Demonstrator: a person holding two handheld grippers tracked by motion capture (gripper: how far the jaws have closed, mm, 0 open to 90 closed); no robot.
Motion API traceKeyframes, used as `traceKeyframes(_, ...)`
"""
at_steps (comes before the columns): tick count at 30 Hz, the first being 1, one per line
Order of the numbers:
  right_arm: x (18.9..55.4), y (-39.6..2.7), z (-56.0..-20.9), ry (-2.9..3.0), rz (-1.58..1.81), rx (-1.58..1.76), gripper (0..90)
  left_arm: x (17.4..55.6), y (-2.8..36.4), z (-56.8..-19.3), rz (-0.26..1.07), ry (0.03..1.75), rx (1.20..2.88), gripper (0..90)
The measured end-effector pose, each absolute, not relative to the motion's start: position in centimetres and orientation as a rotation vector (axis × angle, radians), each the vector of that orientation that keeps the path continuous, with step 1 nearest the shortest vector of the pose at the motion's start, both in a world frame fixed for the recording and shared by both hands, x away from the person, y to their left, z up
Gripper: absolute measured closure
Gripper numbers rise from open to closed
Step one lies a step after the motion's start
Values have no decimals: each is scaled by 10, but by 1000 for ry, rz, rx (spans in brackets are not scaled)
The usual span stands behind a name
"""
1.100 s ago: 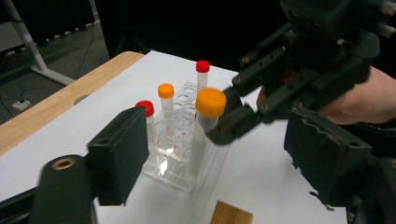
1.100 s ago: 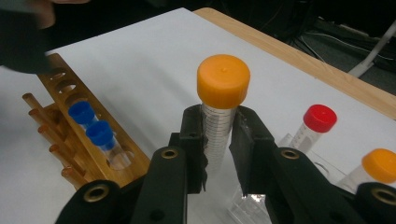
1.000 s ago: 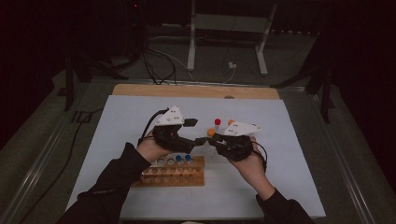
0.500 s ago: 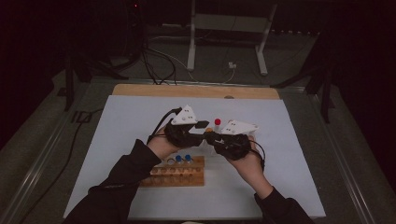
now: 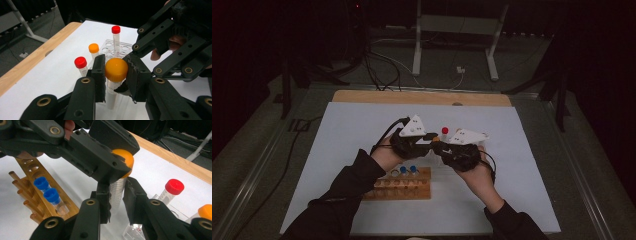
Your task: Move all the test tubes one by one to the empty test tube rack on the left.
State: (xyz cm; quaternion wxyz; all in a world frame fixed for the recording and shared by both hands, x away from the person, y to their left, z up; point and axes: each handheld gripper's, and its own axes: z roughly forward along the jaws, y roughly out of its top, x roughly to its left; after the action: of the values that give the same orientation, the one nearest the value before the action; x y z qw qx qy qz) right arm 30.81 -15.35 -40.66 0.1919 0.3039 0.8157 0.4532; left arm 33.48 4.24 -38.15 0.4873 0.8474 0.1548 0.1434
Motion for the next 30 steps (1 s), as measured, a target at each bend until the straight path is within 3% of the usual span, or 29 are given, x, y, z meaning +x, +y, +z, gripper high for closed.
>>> traceKeyframes(3,308,-154,-406,2285,1281,847,732,335,44,-379,360,373,2062,713)
traceKeyframes(21,309,-171,-398,2177,1342,899,377,331,97,-350,452,472,2001,716)
traceKeyframes(22,309,-172,-398,2173,1345,906,352,330,100,-350,456,478,1998,716)
traceKeyframes(24,309,-171,-396,2159,1325,916,219,328,107,-348,459,489,1996,716)
traceKeyframes(30,310,-171,-397,2131,1318,961,87,317,126,-347,483,514,1991,716)
